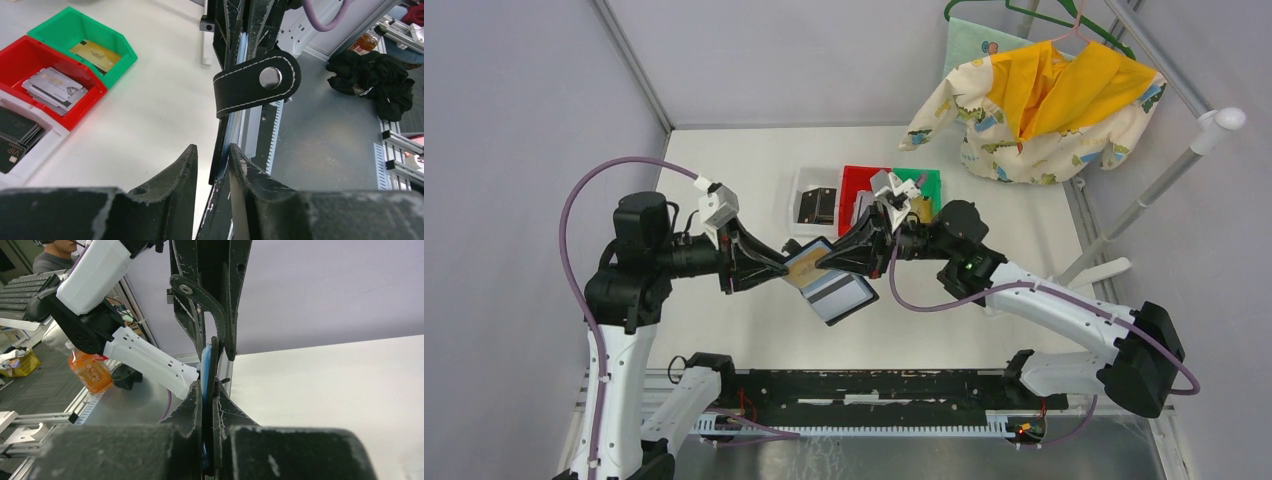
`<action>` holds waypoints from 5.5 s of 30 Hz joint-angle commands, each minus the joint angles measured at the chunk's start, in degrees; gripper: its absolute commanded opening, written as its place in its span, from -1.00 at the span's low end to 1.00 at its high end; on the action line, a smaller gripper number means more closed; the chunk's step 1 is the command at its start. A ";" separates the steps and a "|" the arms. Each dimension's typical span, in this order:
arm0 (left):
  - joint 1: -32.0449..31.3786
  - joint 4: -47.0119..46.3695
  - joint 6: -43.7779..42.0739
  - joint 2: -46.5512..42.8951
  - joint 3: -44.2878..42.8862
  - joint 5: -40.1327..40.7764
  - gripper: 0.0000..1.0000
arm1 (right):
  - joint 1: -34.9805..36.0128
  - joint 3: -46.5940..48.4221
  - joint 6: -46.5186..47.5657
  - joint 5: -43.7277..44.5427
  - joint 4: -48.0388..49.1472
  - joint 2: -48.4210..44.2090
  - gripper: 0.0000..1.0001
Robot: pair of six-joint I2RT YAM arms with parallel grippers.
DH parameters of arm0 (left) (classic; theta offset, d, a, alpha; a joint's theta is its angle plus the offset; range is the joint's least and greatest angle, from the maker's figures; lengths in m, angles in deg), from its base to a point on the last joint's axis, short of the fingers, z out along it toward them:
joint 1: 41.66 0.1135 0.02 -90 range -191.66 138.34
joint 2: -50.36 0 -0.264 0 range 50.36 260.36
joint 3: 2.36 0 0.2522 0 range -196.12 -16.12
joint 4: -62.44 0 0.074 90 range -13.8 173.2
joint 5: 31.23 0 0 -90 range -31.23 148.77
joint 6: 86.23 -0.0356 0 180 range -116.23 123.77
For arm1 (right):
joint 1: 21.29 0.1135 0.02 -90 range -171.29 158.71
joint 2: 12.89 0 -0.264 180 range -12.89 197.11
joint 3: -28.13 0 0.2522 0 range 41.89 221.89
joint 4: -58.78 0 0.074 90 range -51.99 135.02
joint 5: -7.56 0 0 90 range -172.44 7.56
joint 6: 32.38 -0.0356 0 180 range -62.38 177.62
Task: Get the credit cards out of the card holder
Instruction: Remove the credit card from the card holder.
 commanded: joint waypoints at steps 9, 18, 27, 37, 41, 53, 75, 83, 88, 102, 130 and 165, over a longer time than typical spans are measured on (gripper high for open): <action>0.00 -3.83 5.71 0.77 0.26 -10.79 -0.16 | 3.35 -0.93 -7.91 1.60 21.49 1.99 -1.00; 0.05 -3.65 5.34 0.75 0.62 -17.12 -0.53 | 4.78 -0.65 -8.51 2.20 22.31 4.04 -1.00; 0.08 -3.65 5.52 -0.71 0.42 -14.50 -0.97 | 4.36 -2.80 -11.50 0.36 26.05 3.10 -0.26; 0.11 -3.65 5.76 -0.54 -0.79 -11.89 -0.96 | 1.21 5.31 -19.18 -7.00 22.68 6.95 -0.21; 0.07 -3.65 5.70 -0.69 -0.91 -11.20 -0.97 | 1.19 6.92 -15.96 -7.58 17.40 7.13 -0.39; 0.13 -10.24 13.69 -1.29 0.00 -12.84 0.18 | 1.21 14.27 -13.53 -9.11 7.72 10.29 -1.00; 0.06 -11.35 16.18 -1.60 0.12 -13.28 -0.85 | 0.57 15.14 -18.30 -7.40 12.92 10.08 -1.00; 0.10 -17.88 24.53 -1.33 0.87 -2.38 -0.96 | -1.34 14.39 -16.44 -1.13 7.90 6.07 -0.10; 0.11 -26.71 34.72 -0.39 2.65 6.67 -0.96 | -3.65 13.82 -6.09 12.34 -6.43 -1.26 0.31; 0.13 -29.71 39.53 2.74 0.43 13.51 -0.97 | -3.46 0.08 -21.92 13.01 4.26 -1.41 0.52; 0.00 -45.05 57.92 -0.19 3.21 2.77 -0.96 | -1.55 -2.29 -43.99 12.24 44.02 14.09 0.22; 0.09 -45.58 64.68 -0.93 0.60 6.02 -0.96 | 3.32 0.15 -46.04 21.40 54.63 20.04 -1.00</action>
